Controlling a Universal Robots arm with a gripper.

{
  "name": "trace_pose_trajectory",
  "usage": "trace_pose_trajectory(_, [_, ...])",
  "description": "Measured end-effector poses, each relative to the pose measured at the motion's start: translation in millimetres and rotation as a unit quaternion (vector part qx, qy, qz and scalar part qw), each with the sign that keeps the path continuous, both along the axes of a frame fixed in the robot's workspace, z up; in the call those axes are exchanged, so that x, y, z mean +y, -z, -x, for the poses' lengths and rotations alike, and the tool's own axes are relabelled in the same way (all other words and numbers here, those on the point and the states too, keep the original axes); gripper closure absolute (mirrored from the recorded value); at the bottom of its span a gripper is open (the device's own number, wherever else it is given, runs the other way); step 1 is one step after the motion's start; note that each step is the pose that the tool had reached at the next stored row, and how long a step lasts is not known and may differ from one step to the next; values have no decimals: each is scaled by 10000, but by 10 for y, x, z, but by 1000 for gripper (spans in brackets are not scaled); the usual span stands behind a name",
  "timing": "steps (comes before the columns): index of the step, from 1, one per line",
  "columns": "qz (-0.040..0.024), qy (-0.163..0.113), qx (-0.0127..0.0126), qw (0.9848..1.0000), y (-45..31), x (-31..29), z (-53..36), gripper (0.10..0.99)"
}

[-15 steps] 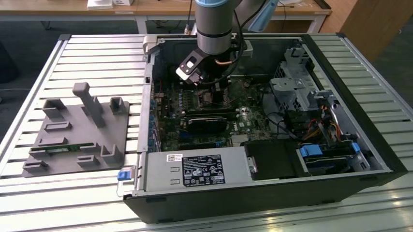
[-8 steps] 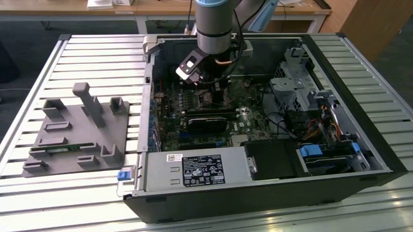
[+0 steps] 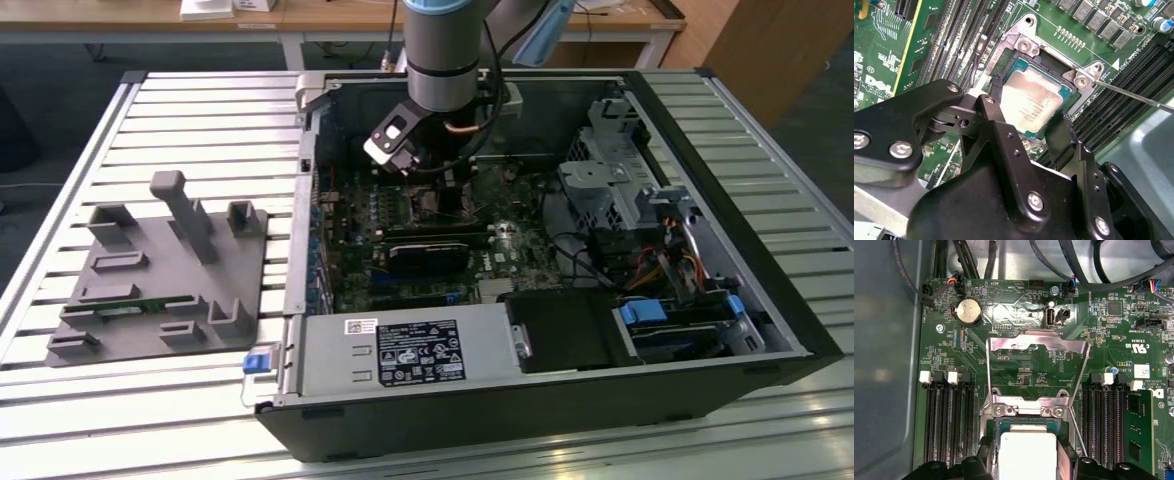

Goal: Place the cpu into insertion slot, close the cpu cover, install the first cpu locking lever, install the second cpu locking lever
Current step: 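Place the cpu into insertion slot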

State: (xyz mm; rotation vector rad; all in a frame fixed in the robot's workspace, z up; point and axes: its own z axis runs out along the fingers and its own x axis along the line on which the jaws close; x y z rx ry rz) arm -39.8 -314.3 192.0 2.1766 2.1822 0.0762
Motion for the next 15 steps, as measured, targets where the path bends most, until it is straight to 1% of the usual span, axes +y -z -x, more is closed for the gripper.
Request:
trace_pose_trajectory(3, [0,1,-1,10000,-2,0,0,475])
trace_pose_trajectory(10, [39,1,0,10000,-7,-1,12,475])
trace_pose_trajectory(15, [39,0,0,10000,-51,-1,16,475])
